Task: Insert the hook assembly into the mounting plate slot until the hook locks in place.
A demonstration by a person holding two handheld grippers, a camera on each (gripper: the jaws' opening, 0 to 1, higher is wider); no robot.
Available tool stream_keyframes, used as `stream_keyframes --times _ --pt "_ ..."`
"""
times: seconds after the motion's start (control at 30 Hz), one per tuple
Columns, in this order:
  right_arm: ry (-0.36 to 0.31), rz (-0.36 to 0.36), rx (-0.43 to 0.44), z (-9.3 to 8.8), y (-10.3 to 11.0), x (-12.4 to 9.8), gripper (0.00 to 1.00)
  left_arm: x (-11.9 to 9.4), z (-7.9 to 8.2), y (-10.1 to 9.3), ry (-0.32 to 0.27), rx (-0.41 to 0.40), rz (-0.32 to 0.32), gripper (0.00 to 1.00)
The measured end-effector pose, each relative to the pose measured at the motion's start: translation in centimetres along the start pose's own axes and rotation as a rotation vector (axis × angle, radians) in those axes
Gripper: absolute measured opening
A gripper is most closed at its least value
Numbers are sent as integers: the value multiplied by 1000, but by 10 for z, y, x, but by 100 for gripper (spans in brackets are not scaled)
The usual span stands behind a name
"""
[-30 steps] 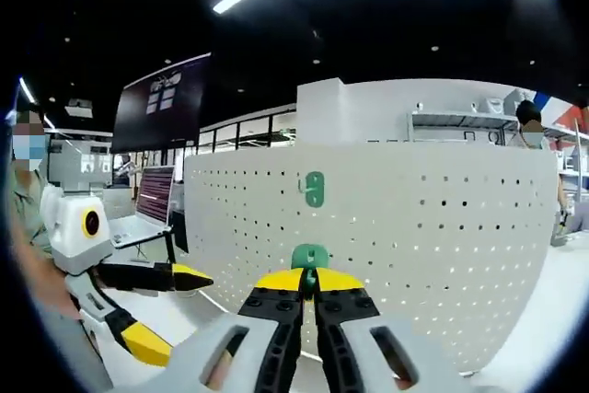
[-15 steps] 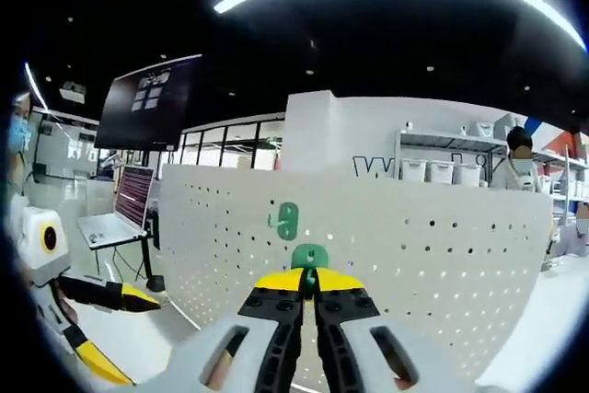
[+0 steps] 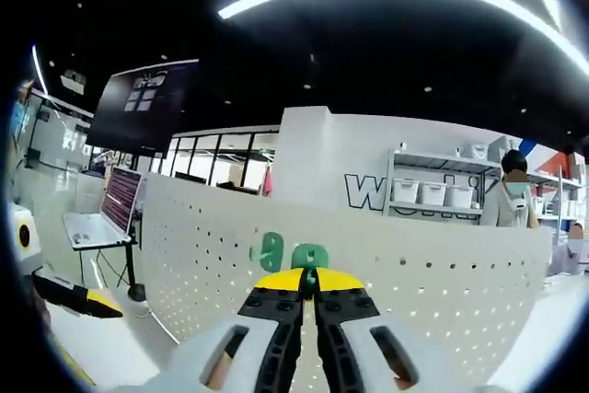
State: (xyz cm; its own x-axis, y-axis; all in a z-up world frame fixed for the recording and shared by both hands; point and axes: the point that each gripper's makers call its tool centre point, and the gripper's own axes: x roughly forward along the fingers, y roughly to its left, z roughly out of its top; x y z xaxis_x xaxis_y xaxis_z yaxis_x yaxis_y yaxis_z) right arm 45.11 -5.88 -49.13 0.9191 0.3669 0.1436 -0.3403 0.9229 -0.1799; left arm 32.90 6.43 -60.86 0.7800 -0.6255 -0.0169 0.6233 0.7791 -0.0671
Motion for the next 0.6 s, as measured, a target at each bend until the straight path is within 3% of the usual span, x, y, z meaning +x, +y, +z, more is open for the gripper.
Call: stream_keyframes --times 0.6 --pt "-36 -57 -4 -2 -11 28 1 -14 2 9 4 -19 28 75"
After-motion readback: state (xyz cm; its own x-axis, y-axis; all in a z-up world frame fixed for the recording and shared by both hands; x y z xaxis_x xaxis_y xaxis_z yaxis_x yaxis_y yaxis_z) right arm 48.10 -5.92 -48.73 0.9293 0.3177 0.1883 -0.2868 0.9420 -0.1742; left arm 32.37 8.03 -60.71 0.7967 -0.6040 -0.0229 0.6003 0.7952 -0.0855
